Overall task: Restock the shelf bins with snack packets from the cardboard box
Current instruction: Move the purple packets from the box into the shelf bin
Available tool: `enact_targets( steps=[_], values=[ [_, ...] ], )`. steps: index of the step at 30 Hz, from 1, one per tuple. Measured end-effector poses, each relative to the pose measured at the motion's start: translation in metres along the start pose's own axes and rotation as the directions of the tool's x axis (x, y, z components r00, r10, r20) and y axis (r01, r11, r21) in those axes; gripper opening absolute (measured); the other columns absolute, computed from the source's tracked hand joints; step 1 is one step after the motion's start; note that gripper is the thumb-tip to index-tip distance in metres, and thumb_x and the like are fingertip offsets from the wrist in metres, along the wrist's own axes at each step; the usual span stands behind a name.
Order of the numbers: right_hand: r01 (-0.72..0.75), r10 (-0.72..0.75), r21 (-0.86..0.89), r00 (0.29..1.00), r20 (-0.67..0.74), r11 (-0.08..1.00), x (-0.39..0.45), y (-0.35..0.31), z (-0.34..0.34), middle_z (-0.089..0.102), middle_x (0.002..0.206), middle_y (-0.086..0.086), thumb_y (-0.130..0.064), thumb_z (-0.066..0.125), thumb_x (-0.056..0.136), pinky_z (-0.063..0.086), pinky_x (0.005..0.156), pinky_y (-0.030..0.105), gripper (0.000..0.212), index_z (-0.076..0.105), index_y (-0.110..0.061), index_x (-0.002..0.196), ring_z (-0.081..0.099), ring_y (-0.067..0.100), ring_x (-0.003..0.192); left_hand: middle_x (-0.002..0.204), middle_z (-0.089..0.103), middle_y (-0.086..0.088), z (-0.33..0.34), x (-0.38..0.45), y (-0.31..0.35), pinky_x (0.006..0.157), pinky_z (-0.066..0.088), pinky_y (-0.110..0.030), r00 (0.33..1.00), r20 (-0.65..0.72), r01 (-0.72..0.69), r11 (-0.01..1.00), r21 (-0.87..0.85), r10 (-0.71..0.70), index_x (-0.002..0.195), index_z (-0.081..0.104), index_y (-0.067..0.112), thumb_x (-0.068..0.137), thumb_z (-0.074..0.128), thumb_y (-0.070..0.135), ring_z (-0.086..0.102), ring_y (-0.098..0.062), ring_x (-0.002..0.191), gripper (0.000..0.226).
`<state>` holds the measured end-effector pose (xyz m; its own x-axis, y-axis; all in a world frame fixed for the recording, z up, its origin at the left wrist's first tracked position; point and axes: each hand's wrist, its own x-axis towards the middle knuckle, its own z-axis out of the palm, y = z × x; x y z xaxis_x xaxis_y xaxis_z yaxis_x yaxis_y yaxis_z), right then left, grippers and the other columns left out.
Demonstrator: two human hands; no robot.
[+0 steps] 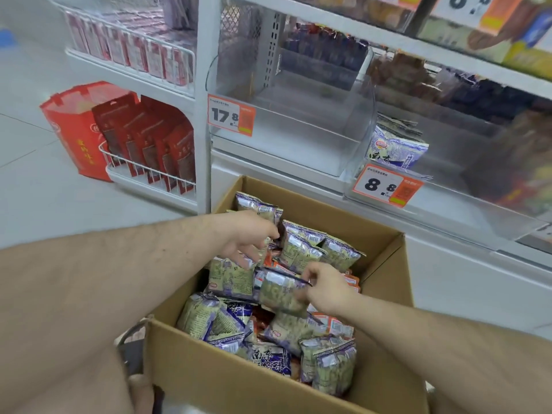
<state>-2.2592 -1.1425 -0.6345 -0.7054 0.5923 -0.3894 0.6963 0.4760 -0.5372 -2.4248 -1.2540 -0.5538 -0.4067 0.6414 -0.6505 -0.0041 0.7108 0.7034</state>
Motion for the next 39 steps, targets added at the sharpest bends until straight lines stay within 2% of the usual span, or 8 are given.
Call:
enact_targets(
  steps=[5,9,14,18,22,31,36,39],
  values=[
    [0.435,-0.451,-0.124,0.832,-0.324,0.892,-0.019,-0.022,-0.009,0.037,0.086,-0.009,0.005,0.064,0.077,0.030,0.066,0.012,0.022,0.053,-0.013,0.083,0.037,0.013,0.081,0.102,0.058,-0.017,0.003,-0.006,-0.007,0.069,0.057,-0.049,0.981,0.118,0.191,0.898,-0.396,-0.156,0.117,0.044,0.007,0.087,0.066,0.055,0.064,-0.038,0.085,0.061],
    [0.560,-0.531,-0.051,0.750,-0.395,0.827,-0.024,-0.026,0.001,0.039,0.091,-0.005,0.001,0.056,0.069,0.034,0.075,0.006,0.027,0.059,-0.011,0.093,0.037,0.008,0.081,0.097,0.072,-0.011,0.013,0.009,-0.021,0.074,0.059,-0.041,0.988,0.103,0.153,0.863,-0.482,-0.118,0.095,0.065,0.006,0.089,0.070,0.017,0.070,-0.027,0.089,0.013],
    [-0.048,0.062,0.175,0.995,-0.079,0.983,0.015,0.007,-0.002,0.049,0.083,0.003,0.000,0.052,0.082,0.034,0.056,0.028,0.016,0.050,-0.013,0.091,0.045,0.019,0.069,0.130,0.063,-0.014,0.012,0.047,-0.054,0.107,0.041,-0.054,0.988,0.103,0.150,0.885,-0.440,-0.116,0.118,0.063,0.005,0.027,0.098,0.018,0.057,-0.035,0.122,0.098],
    [-0.229,0.292,-0.301,0.938,0.185,0.926,0.050,0.042,0.020,0.044,0.068,0.008,-0.010,0.053,0.085,0.033,0.049,0.026,0.018,0.048,-0.013,0.069,0.044,0.020,0.059,0.141,0.054,-0.016,0.014,0.044,-0.053,0.113,0.030,-0.059,0.995,0.077,0.093,0.904,-0.417,-0.067,0.139,0.047,0.010,0.043,0.091,0.014,0.049,-0.036,0.130,0.105],
    [-0.221,0.343,-0.404,0.903,0.260,0.888,0.058,0.072,0.062,0.065,0.119,0.009,-0.017,0.071,0.077,0.058,0.087,0.035,0.050,0.056,-0.007,0.124,0.065,0.023,0.105,0.153,0.041,-0.008,0.009,0.055,-0.065,0.117,0.018,-0.061,0.999,0.037,0.048,0.905,-0.424,-0.036,0.152,0.027,0.034,0.050,0.093,0.014,0.041,-0.030,0.138,0.124],
    [-0.051,0.089,-0.263,0.987,0.134,0.963,0.038,0.029,0.000,0.038,0.070,-0.001,-0.027,0.081,0.077,0.026,0.049,0.029,0.046,0.036,-0.019,0.072,0.034,0.015,0.060,0.121,0.071,-0.001,0.009,0.060,-0.091,0.111,0.032,-0.050,0.999,0.031,-0.019,0.899,-0.438,0.036,0.131,0.059,0.020,0.050,0.099,0.025,0.059,-0.027,0.120,0.090],
    [0.237,-0.306,-0.261,0.914,-0.268,0.936,-0.022,-0.002,-0.064,0.045,0.096,-0.006,-0.026,0.077,0.080,0.039,0.068,0.028,0.037,0.042,-0.019,0.089,0.046,0.015,0.085,0.146,0.052,-0.009,0.028,0.080,-0.104,0.112,0.024,-0.065,0.999,0.029,0.034,0.814,-0.579,-0.021,0.142,0.043,0.032,0.045,0.100,0.030,0.046,-0.034,0.133,0.112],
    [0.448,-0.511,-0.251,0.791,-0.336,0.858,-0.041,-0.001,-0.070,0.044,0.131,-0.012,-0.015,0.078,0.077,0.039,0.096,0.019,0.037,0.048,-0.018,0.099,0.044,0.003,0.117,0.114,0.063,-0.016,0.048,0.020,-0.054,0.117,0.012,-0.054,0.998,0.045,-0.009,0.805,-0.593,0.044,0.135,0.045,0.010,0.079,0.076,0.008,0.053,-0.024,0.107,0.064]
  ],
)
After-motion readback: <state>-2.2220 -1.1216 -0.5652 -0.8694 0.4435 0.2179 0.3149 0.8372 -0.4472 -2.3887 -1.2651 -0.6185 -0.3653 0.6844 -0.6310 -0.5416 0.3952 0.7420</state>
